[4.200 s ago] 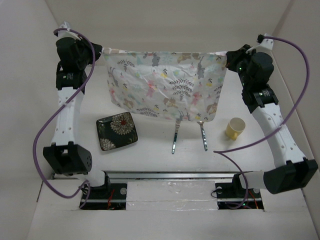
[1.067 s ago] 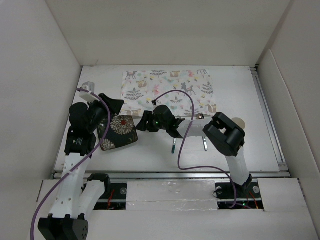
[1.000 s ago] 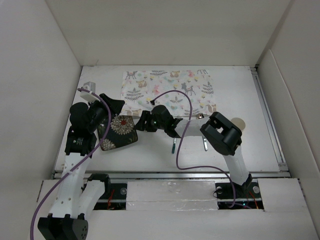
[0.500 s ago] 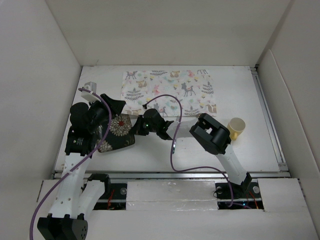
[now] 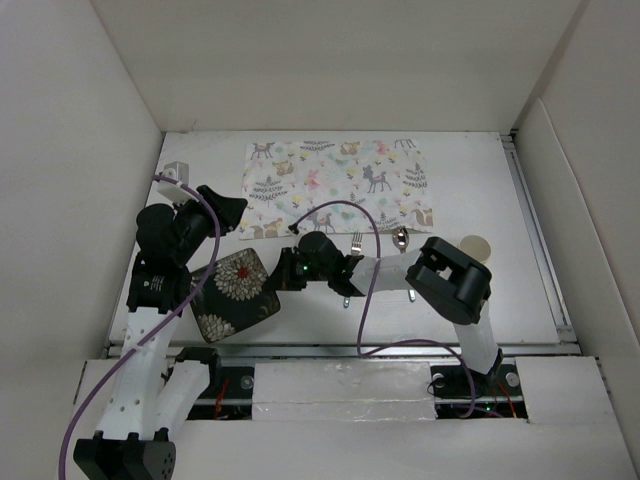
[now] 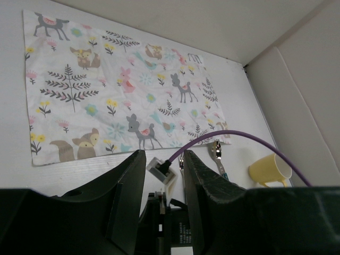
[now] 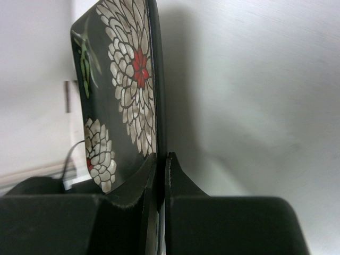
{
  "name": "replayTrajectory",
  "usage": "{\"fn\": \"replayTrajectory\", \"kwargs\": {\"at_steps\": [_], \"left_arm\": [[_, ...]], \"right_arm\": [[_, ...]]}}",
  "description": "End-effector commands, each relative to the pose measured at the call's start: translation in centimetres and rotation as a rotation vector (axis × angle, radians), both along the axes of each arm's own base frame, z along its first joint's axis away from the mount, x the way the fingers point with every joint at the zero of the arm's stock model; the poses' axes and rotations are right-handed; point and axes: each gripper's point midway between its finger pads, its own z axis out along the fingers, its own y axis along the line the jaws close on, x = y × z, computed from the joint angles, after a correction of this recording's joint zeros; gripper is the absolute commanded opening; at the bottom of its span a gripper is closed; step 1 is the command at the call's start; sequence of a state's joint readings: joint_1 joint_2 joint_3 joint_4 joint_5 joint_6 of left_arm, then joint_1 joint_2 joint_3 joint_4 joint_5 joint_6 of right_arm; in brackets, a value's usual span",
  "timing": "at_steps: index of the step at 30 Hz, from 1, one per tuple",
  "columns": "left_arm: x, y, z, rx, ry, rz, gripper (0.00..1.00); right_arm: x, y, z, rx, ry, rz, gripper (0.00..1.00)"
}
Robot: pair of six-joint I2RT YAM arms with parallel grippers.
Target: Set the dinner table for one person
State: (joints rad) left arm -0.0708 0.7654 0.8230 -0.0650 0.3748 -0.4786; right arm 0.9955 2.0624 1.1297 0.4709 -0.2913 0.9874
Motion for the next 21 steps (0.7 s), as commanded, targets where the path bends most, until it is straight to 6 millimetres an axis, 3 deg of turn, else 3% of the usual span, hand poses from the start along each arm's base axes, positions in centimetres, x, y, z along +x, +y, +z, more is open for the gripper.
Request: {"fn": "replayTrajectory", "kwargs": {"at_steps": [1, 2, 3, 4, 7, 8, 10, 11, 14, 15, 21], "left_arm": [[-0.3, 0.3, 3.5, 0.010, -0.103, 0.013, 0.32], [-0.5, 0.2, 3.6, 0.009, -0.106, 0.005, 0.32], [-0.5, 0.2, 3.6, 0.009, -0.106, 0.005, 0.32], [-0.4, 0.1, 3.5, 0.009, -0.103, 0.004, 0.32], [-0.4, -0.3, 3.0, 0.003, -0.092, -0.022, 0.32], [-0.4, -0.4, 2.9, -0.001, -0.094, -0.029, 0.33], [-0.4, -0.7, 2.4, -0.005, -0.083, -0.047, 0.33], [-0.4, -0.8, 2.4, -0.007, -0.081, -0.050, 0.33], [-0.4, -0.8, 2.2, -0.005, -0.077, -0.053, 0.33], [-0.4, -0.9, 2.1, -0.007, -0.075, -0.056, 0.33], [-0.4, -1.0, 2.0, -0.011, -0.076, -0.062, 0.33]], "right_arm": [[4.3, 0.1, 18.2, 0.386, -0.252, -0.059, 0.00], [6.4, -1.3, 19.0, 0.390, -0.275, -0.103, 0.00], [6.4, -1.3, 19.0, 0.390, -0.275, -0.103, 0.00], [8.7, -3.1, 19.8, 0.396, -0.295, -0.152, 0.00], [12.0, -6.1, 20.1, 0.389, -0.311, -0.236, 0.00], [14.4, -8.2, 20.0, 0.367, -0.330, -0.291, 0.00], [16.7, -10.1, 19.5, 0.334, -0.333, -0.334, 0.00], [18.8, -12.0, 19.0, 0.311, -0.344, -0.367, 0.00], [22.0, -14.6, 18.1, 0.241, -0.354, -0.414, 0.00], [23.7, -16.2, 16.6, 0.202, -0.330, -0.444, 0.00], [28.0, -20.4, 15.1, 0.111, -0.322, -0.502, 0.00]]}}
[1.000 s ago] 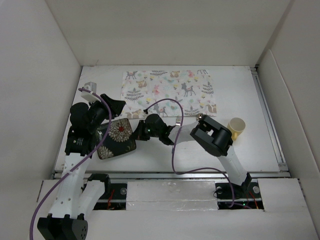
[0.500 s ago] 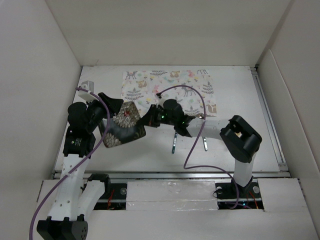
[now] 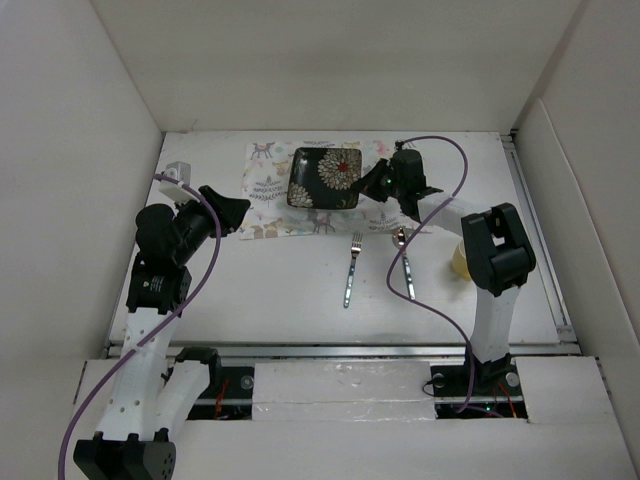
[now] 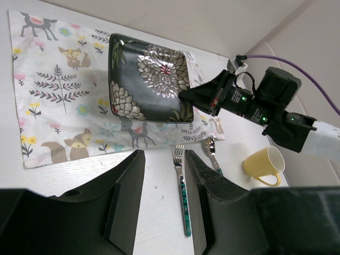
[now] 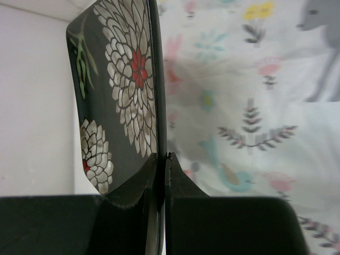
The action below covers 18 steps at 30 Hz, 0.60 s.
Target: Set the dinner table for one person
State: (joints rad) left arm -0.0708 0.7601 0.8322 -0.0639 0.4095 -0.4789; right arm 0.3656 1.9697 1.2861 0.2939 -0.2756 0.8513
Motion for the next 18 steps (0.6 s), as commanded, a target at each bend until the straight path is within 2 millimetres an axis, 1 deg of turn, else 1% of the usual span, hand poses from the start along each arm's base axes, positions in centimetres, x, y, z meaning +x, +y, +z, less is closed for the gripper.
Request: {"fn": "replayTrajectory", "kwargs": {"at_steps": [1, 2, 3, 5, 6, 7, 8, 10, 11, 13, 14, 16, 17, 18], "left_arm": [[0.0, -0.4, 1.4, -0.005, -0.061, -0.023, 0.33], [0.0, -0.4, 1.2, -0.005, -0.057, -0.026, 0.33], [0.0, -0.4, 1.2, -0.003, -0.056, -0.026, 0.33], [0.0, -0.5, 1.1, -0.003, -0.054, -0.028, 0.34], [0.0, -0.5, 1.0, -0.004, -0.053, -0.031, 0.33], [0.1, -0.5, 0.8, -0.002, -0.049, -0.028, 0.33], [0.1, -0.5, 0.9, -0.003, -0.048, -0.029, 0.33], [0.1, -0.5, 0.9, -0.005, -0.049, -0.031, 0.33], [0.0, -0.5, 0.9, -0.004, -0.050, -0.034, 0.33], [0.1, -0.4, 1.0, -0.001, -0.052, -0.025, 0.33], [0.0, -0.5, 0.9, -0.002, -0.050, -0.031, 0.33], [0.0, -0.5, 0.9, -0.002, -0.050, -0.032, 0.34], [0.1, -0.5, 0.9, -0.003, -0.050, -0.028, 0.34], [0.2, -0.4, 0.8, -0.001, -0.047, -0.026, 0.34]], "right_arm": [[1.5, 1.6, 7.2, 0.068, -0.176, 0.090, 0.00], [2.3, 0.8, 7.3, 0.055, -0.180, 0.066, 0.00], [2.3, 0.8, 6.7, 0.044, -0.167, 0.069, 0.00], [3.2, -0.4, 6.0, 0.040, -0.161, 0.060, 0.00], [3.2, -0.3, 5.7, 0.035, -0.150, 0.068, 0.00], [3.6, -0.7, 5.5, 0.028, -0.148, 0.072, 0.00], [4.2, -0.9, 4.6, 0.006, -0.126, 0.090, 0.00], [4.5, -0.8, 4.1, -0.005, -0.121, 0.097, 0.00], [4.8, -1.2, 3.4, -0.015, -0.116, 0.103, 0.00], [5.1, -1.0, 3.5, -0.026, -0.107, 0.117, 0.00], [5.8, -1.8, 3.2, -0.025, -0.099, 0.107, 0.00], [5.8, -1.7, 3.2, -0.016, -0.094, 0.116, 0.00], [6.1, -2.1, 3.1, -0.011, -0.093, 0.109, 0.00], [6.2, -2.1, 2.7, -0.007, -0.087, 0.110, 0.00]]}}
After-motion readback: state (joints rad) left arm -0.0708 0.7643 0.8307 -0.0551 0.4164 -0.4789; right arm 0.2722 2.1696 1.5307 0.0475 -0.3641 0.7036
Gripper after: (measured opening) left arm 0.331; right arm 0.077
